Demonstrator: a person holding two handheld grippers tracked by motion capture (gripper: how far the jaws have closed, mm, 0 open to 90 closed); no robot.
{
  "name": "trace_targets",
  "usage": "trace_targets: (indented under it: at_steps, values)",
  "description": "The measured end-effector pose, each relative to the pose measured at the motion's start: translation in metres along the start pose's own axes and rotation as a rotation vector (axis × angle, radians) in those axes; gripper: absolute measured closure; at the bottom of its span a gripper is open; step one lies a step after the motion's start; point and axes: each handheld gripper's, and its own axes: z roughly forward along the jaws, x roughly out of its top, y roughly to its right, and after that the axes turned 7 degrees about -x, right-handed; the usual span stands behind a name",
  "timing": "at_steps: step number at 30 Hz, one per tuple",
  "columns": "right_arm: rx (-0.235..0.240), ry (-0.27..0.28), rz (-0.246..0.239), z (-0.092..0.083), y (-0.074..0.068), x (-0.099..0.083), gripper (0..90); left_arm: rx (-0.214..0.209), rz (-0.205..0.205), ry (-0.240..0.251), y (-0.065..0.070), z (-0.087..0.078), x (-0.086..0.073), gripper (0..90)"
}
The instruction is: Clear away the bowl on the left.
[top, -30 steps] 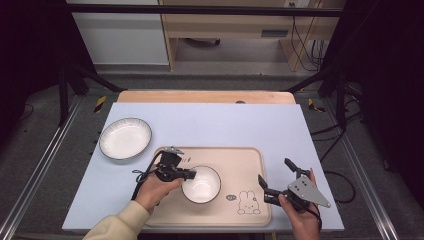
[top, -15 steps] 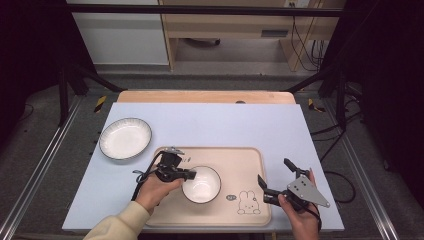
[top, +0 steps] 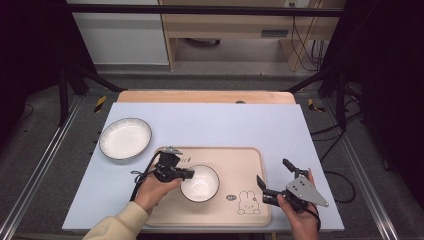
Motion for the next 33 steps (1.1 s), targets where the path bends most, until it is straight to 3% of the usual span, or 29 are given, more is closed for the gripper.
trace_targets:
  at_steps: [8, 16, 19, 21, 33]
  values:
    - [0.003, -0.003, 0.0, 0.0, 0.0, 0.0, 3.6, 0.009, 0.014, 0.003, 0.001, 0.0, 0.0, 80.9]
    - [0.005, -0.006, -0.002, 0.001, -0.001, 0.0, 3.6, 0.03, 0.036, 0.007, 0.0, -0.003, -0.001, 71.6]
    - [0.006, -0.007, -0.003, 0.001, -0.001, 0.0, 3.6, 0.04, 0.051, 0.008, 0.001, -0.005, -0.001, 65.8]
    - [0.009, -0.007, -0.002, 0.001, -0.001, -0.001, 3.6, 0.042, 0.047, 0.015, 0.001, -0.007, -0.001, 56.8]
    - [0.017, -0.01, -0.008, 0.002, -0.003, -0.001, 3.6, 0.08, 0.137, 0.076, 0.006, -0.021, 0.002, 31.0]
